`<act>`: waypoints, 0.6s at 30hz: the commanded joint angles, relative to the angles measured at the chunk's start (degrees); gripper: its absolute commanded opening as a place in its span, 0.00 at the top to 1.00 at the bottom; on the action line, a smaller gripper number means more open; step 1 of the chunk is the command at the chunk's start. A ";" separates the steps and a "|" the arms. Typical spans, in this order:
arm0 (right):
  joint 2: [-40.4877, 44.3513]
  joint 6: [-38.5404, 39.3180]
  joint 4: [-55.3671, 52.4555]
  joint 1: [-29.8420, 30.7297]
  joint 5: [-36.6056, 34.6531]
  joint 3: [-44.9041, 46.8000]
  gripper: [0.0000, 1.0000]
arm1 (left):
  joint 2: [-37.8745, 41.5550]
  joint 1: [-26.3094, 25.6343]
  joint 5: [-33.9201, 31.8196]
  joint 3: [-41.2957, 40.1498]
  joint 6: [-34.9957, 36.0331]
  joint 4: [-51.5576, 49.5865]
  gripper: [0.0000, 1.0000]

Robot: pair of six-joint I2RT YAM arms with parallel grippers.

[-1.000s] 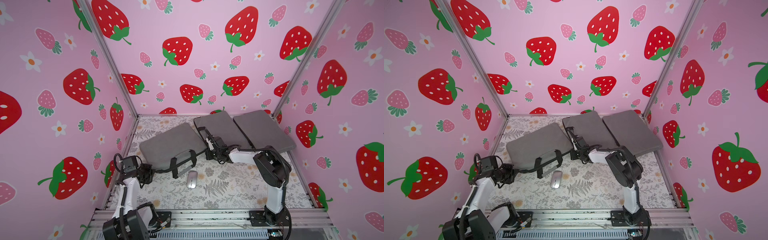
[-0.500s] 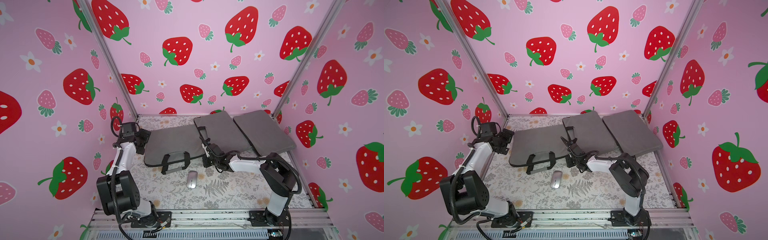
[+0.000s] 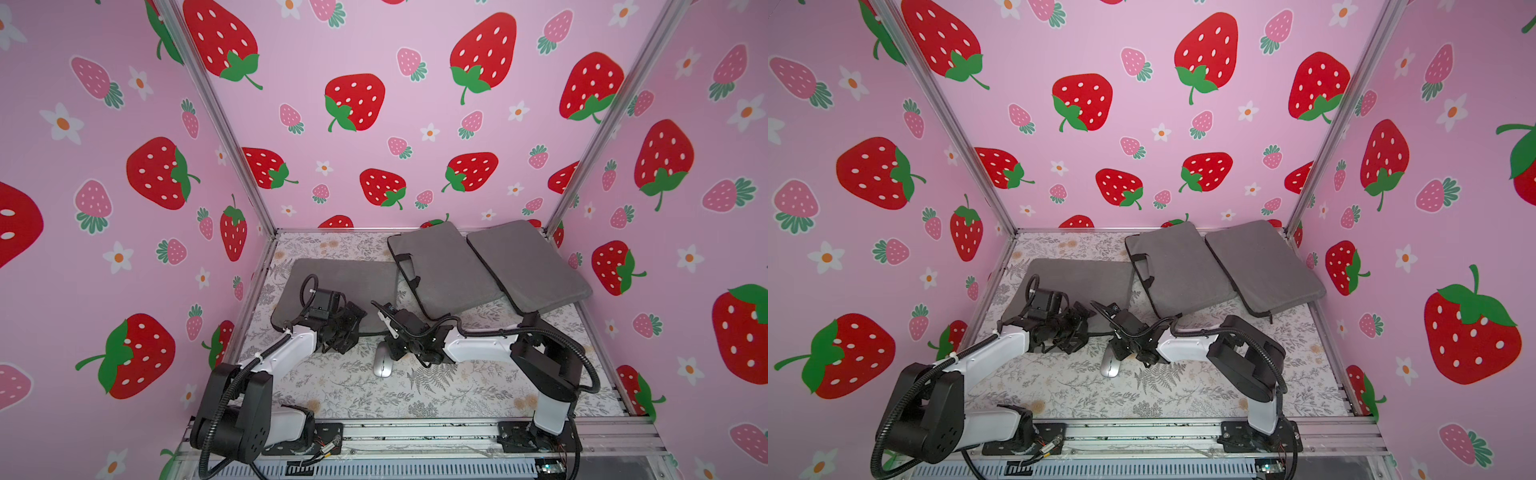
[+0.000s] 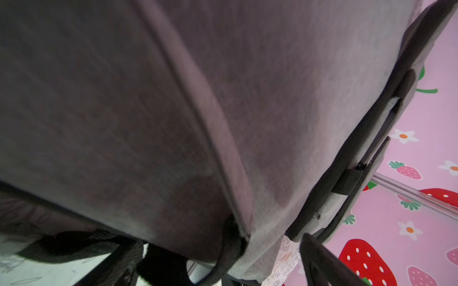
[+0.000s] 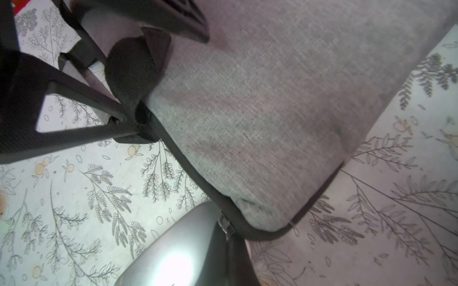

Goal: Put the mouse into the laptop bag
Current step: Zip the zipper on the zippered laptop bag.

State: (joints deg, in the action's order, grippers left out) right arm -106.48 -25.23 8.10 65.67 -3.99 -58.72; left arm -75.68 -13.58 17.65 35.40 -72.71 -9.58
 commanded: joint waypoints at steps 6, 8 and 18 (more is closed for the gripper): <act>-3.02 1.25 3.40 0.42 0.26 -2.87 1.00 | 8.69 -2.42 -1.31 -5.84 -6.70 6.19 0.01; -3.10 1.07 4.43 0.56 1.35 -2.81 1.00 | 11.62 -3.32 -2.22 -8.40 -8.25 7.84 0.01; -3.87 2.29 7.89 5.28 2.86 -3.63 1.00 | 11.60 -4.25 -1.55 -14.94 -10.71 16.27 0.08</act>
State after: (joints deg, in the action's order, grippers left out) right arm -109.25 -24.01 12.73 68.93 -1.83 -59.94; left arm -63.42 -17.41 16.64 20.80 -81.43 2.66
